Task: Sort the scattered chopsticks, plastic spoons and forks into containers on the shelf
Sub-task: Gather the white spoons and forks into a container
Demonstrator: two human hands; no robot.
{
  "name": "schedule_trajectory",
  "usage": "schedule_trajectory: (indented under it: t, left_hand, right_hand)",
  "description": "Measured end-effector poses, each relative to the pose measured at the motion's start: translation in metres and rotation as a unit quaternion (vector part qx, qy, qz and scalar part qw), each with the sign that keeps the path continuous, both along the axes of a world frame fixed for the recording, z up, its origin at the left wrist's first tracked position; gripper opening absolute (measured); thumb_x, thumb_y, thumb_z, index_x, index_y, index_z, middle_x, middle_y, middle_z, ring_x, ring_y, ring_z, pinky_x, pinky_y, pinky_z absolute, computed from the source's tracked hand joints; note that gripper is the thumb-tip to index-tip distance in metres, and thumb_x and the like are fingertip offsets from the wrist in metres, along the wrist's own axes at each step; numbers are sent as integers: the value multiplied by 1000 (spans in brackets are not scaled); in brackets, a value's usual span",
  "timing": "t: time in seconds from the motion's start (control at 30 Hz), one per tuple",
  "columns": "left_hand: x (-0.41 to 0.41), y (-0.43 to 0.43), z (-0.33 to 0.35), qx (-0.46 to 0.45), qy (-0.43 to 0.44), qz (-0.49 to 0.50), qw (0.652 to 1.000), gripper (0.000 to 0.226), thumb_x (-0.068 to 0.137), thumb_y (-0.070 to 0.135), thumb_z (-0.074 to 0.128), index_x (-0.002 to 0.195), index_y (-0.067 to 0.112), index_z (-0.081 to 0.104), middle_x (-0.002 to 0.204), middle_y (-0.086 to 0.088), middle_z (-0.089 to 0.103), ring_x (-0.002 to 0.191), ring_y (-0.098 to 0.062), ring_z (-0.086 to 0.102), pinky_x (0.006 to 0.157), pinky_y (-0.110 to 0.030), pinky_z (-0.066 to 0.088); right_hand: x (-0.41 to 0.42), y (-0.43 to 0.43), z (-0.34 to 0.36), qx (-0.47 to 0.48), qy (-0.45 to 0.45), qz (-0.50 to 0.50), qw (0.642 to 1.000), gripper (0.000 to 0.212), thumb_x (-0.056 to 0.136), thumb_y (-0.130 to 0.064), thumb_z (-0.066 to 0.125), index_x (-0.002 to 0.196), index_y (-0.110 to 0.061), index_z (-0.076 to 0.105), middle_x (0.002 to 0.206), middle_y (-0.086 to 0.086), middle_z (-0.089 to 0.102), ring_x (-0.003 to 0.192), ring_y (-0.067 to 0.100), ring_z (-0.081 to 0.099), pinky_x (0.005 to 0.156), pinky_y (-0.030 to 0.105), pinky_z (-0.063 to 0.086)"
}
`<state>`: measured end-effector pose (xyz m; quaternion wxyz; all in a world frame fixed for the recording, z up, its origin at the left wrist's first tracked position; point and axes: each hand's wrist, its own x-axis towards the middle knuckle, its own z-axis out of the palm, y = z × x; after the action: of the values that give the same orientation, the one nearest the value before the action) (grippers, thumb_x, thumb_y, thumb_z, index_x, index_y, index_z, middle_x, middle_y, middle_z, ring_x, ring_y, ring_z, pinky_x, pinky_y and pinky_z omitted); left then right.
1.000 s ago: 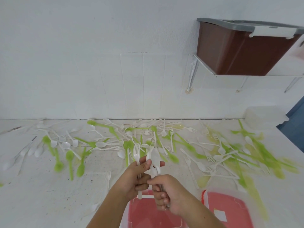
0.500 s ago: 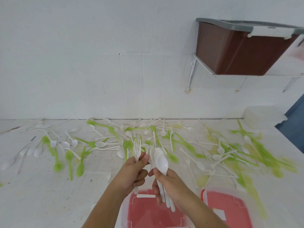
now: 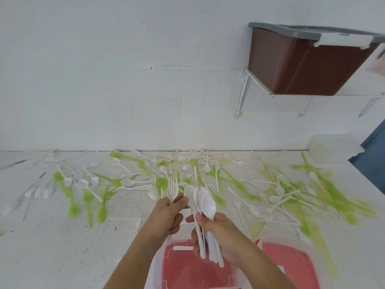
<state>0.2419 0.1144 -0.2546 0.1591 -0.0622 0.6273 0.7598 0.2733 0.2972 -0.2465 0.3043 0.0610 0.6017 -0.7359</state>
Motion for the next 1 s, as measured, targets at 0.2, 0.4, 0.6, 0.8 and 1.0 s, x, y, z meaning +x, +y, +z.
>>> schedule_trajectory:
  t: [0.2,0.4,0.6,0.8,1.0]
  left_hand:
    - [-4,5,0,-84,5,28,996,20,99,8,59,86,10,45,53,3,26,43,-13,19,43,-25,18]
    - [-1,10,10,-67,17,-15,997,13,100,5,53,95,8,65,56,-3,44,43,-13,24,44,-25,17]
    - [-5,4,-1,-50,-38,62,996,11,104,9,51,95,8,56,55,-2,38,42,-14,19,47,-27,12]
    - [-5,0,7,-33,-5,54,998,17,104,5,48,109,1,63,84,-8,73,42,-14,19,49,-31,10]
    - [-5,12,3,-62,-19,73,995,18,103,0,49,91,9,60,54,-1,29,42,-12,21,42,-23,16]
  right_hand:
    - [-1,-5,-5,33,38,-23,998,25,106,-27,56,123,-10,64,101,20,76,80,42,70,80,53,61]
    - [-2,-6,-7,6,11,-54,998,32,106,-24,57,120,4,60,82,23,66,57,31,61,54,37,53]
    - [-7,-6,-17,92,17,-116,989,16,104,-14,59,111,-4,69,92,21,77,81,41,75,74,52,63]
    - [-11,-7,-17,172,47,-141,974,13,101,-10,60,95,-3,69,67,11,70,59,28,69,57,35,54]
    - [-9,-9,-19,208,43,-69,975,19,102,-21,62,91,-9,71,58,-3,54,50,11,51,54,26,44]
